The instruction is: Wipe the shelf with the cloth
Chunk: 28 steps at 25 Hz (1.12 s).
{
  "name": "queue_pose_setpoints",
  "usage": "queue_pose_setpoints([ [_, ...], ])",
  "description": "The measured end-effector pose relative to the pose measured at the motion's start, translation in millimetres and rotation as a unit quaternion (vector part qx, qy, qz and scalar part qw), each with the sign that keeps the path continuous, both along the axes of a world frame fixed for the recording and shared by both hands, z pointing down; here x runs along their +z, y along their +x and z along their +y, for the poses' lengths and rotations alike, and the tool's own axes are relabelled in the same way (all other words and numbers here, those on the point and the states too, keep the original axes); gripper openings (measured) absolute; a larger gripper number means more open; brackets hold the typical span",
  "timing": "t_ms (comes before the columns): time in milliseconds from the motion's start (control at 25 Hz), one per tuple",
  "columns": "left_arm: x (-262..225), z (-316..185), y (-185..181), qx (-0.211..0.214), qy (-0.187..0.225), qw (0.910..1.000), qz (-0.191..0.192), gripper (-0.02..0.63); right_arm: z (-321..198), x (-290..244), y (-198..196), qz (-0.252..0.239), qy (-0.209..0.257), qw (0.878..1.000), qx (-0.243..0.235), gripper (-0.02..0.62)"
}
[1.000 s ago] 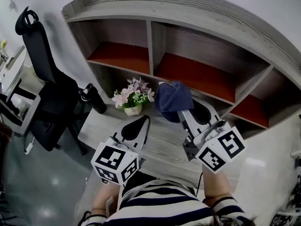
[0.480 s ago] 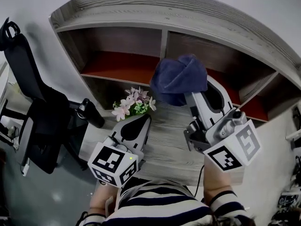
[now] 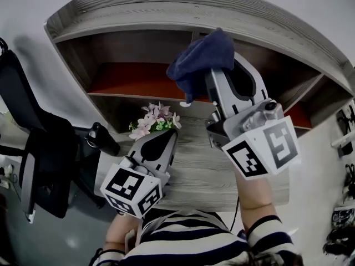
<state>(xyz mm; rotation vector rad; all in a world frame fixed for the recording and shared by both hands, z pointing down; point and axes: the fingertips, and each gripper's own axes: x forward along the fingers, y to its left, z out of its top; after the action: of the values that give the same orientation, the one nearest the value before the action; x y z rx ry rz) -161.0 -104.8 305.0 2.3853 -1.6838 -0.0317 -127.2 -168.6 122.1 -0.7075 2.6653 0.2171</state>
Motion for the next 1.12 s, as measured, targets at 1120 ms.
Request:
queue_pose_setpoints([
  [1120, 20, -6, 1, -0.042, -0.020, 0.9987, 0.022, 0.017, -17, 116, -33, 0.145, -0.028, 0.989, 0.000, 0.058],
])
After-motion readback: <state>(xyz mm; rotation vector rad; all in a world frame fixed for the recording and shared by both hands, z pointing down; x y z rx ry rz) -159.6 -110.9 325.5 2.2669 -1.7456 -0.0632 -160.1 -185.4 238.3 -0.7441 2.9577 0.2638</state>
